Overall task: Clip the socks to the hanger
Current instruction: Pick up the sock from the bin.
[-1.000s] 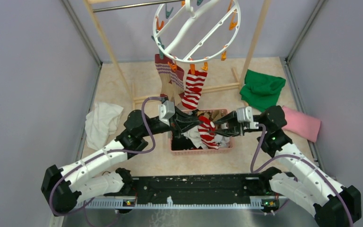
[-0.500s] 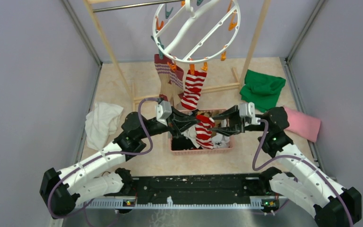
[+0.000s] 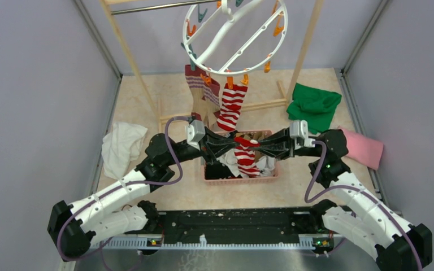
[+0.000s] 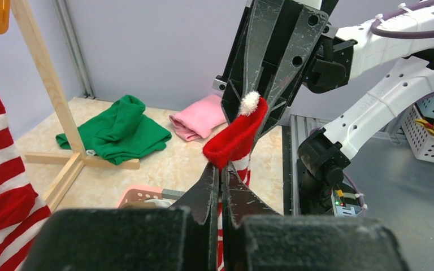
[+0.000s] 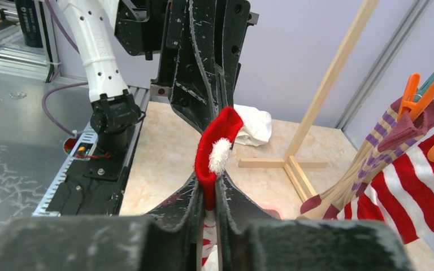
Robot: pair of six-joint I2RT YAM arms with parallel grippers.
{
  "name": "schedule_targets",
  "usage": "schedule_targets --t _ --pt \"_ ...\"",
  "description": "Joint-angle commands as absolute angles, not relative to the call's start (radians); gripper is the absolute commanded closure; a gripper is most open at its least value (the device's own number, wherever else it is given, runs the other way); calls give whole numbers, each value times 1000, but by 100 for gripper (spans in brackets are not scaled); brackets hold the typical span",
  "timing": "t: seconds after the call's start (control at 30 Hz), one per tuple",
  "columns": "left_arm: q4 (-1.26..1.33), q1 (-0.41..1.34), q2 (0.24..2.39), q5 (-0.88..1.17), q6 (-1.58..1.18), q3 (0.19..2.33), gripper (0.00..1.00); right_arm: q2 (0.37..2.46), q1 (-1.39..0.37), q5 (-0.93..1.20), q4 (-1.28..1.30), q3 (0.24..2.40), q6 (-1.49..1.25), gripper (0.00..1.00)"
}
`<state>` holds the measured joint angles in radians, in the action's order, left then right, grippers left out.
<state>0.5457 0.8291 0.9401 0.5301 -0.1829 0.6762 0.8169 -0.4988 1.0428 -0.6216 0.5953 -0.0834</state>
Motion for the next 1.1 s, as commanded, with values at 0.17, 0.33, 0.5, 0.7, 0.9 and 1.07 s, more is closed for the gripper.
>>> schedule_targets --t 0.17,0.33,0.5,0.7,0.9,1.07 --pt "566 826 909 419 -216 677 82 747 -492 935 -508 609 -18 100" --pt "455 806 900 297 -325 755 41 721 -451 835 -254 664 116 100" --pt "396 796 945 204 -461 865 1 764 -351 830 -214 688 89 100" --pt "398 795 1026 122 -685 941 4 813 -271 879 -235 719 78 100" --pt "376 795 1069 257 -489 963 6 855 -251 1024 -287 743 63 100" --pt "430 793 988 319 -264 813 5 876 -251 1023 -333 752 109 100"
